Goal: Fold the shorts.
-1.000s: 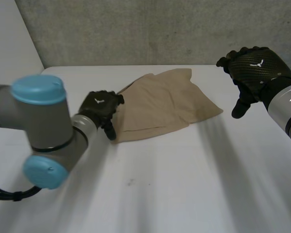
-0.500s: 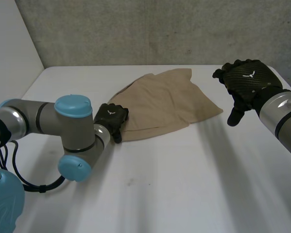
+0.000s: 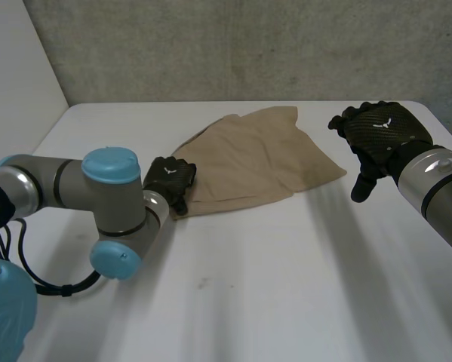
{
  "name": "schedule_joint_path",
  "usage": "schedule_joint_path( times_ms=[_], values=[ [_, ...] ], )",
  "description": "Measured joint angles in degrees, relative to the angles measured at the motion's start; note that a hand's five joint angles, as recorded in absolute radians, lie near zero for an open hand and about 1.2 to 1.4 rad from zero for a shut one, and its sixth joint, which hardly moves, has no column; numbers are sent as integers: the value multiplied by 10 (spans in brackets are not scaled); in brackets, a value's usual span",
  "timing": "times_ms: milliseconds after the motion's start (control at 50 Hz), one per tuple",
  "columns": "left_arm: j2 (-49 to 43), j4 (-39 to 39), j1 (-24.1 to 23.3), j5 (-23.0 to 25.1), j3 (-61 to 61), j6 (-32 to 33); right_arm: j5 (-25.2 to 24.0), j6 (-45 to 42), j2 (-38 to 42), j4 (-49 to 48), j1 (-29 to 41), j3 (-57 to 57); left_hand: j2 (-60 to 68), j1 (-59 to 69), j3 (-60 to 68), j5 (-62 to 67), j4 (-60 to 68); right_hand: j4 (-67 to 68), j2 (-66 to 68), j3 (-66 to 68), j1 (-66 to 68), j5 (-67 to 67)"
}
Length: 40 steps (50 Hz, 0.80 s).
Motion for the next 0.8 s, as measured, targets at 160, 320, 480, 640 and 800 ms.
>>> schedule_joint_path(
  times_ms=[160,320,480,640,800],
  values=[
    [46,-8,0,-3,-42,0,0,0,0,0,0,0,-53,-43,-58,-60,-59,0,0,0,0,0],
    [54,-17,-1,-4,-54,0,0,0,2,0,0,1,-53,-43,-58,-60,-59,0,0,0,0,0],
    [30,-15,0,-2,-41,0,0,0,6,0,1,3,-53,-43,-58,-60,-59,0,0,0,0,0],
    [6,-13,1,-2,-17,0,0,0,8,-1,1,3,-40,-28,-48,-45,-48,0,0,0,0,0],
    [-21,-12,5,-3,24,0,0,-1,17,-1,1,3,241,248,232,225,237,0,0,0,0,0]
  ],
)
